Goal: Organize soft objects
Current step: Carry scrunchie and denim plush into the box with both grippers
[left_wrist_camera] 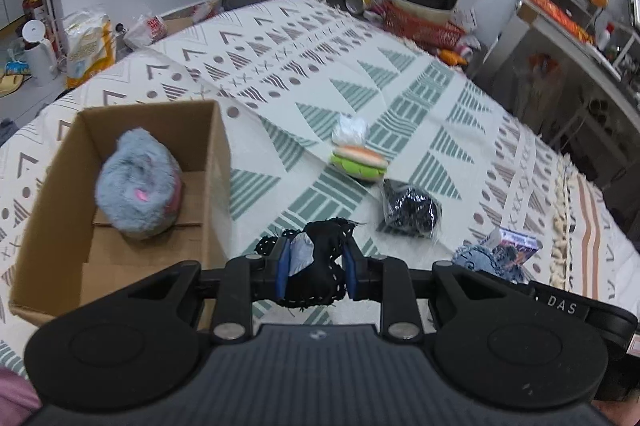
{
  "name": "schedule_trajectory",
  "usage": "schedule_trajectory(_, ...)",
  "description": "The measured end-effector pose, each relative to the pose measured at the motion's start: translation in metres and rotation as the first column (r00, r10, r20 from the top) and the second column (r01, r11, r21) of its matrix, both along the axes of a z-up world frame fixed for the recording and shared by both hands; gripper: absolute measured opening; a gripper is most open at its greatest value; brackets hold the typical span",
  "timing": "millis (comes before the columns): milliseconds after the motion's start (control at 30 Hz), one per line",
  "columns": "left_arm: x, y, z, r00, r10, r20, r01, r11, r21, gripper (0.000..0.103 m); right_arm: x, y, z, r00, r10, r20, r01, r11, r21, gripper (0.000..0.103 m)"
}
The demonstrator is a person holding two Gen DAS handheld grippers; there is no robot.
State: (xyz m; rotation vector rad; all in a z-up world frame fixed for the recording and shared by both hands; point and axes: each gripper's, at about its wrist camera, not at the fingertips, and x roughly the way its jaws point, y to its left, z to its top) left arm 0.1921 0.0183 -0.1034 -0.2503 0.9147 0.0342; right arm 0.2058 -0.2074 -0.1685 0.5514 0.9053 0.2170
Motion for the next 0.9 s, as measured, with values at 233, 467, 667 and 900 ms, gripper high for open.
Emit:
schedule_trajectory(233,-0.016,0.007,0.023,0.999,-0.003,0.05,0.003,1.0,-0.011,0.026,-0.013,0.007,0.017,0.999,0.002,0.032,-0.001,1.0,-0.008,0.022)
schedule_trajectory(467,-0.029,0.027,0.036,0.995,0.025,0.093,-0.024,1.0,-0.017,0.026,-0.025,0.02,0.042,0.996,0.019,0.088,-0.019,1.0,-0.003,0.022)
schedule_trajectory(667,-0.033,0.047,0.044,0.991,0.065,0.115,-0.062,0.998,-0.034,0.026,-0.025,0.034,0.064,0.991,0.05,0.127,-0.049,0.999,-0.01,0.022)
schedule_trajectory(900,-0.034,0.071,0.045,0.987,0.107,0.118,-0.1,0.993,-0.062,0.027,-0.023,0.053,0.082,0.985,0.072,0.158,-0.069,0.997,-0.022,0.022)
